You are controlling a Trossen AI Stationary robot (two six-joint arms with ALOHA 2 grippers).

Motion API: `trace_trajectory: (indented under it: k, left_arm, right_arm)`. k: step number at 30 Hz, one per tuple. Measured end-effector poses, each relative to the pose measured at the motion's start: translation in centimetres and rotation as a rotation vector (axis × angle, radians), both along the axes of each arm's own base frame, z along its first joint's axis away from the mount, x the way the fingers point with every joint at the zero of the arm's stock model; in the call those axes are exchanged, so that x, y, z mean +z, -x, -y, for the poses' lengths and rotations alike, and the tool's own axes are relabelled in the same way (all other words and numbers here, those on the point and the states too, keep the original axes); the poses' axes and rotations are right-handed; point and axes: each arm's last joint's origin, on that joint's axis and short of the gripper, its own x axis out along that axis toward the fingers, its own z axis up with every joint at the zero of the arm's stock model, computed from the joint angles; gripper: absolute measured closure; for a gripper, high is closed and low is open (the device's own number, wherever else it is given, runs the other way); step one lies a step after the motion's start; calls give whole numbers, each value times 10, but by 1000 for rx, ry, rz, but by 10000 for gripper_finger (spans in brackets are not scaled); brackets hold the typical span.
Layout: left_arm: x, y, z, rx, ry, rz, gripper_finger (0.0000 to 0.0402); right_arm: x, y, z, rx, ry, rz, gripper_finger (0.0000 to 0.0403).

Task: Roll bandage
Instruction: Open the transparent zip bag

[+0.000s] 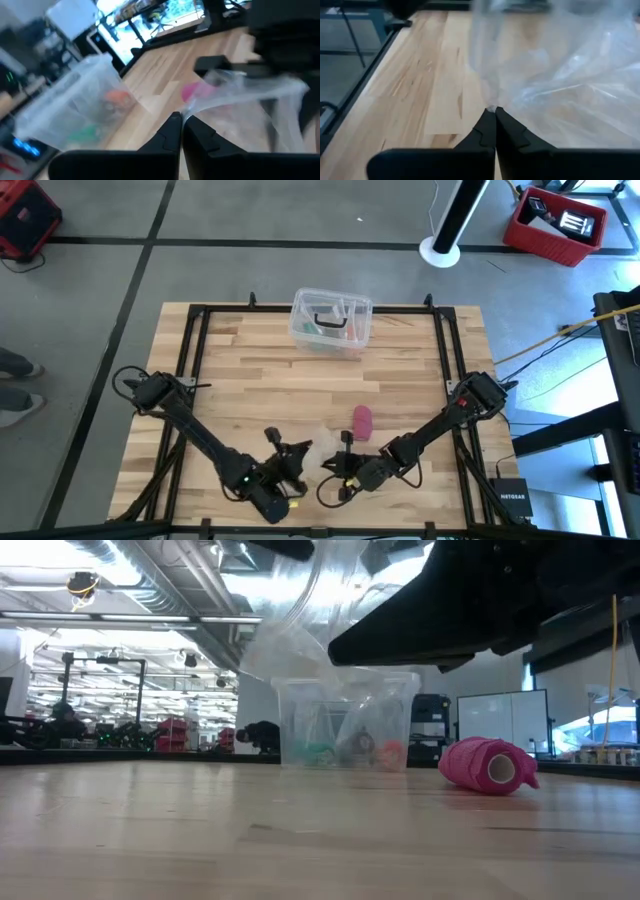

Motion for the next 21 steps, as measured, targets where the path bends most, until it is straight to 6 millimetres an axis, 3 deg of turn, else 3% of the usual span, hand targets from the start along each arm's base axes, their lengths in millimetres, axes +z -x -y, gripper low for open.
trace_trajectory:
  k: [4,10,16,21]
  left_arm:
    - [1,5,7,-40,-35,-38,400]
    - [-6,3,5,-78,131,-46,392]
    - [-9,3,3,-76,150,-52,399]
    - [-11,1,-4,-42,160,-56,400]
  right_arm:
    - [3,-3,3,-38,-3,32,402]
    - [4,-5,3,8,-5,36,402]
    - [0,-4,5,33,-4,-12,399]
    - [-4,-7,13,20,-34,-55,347]
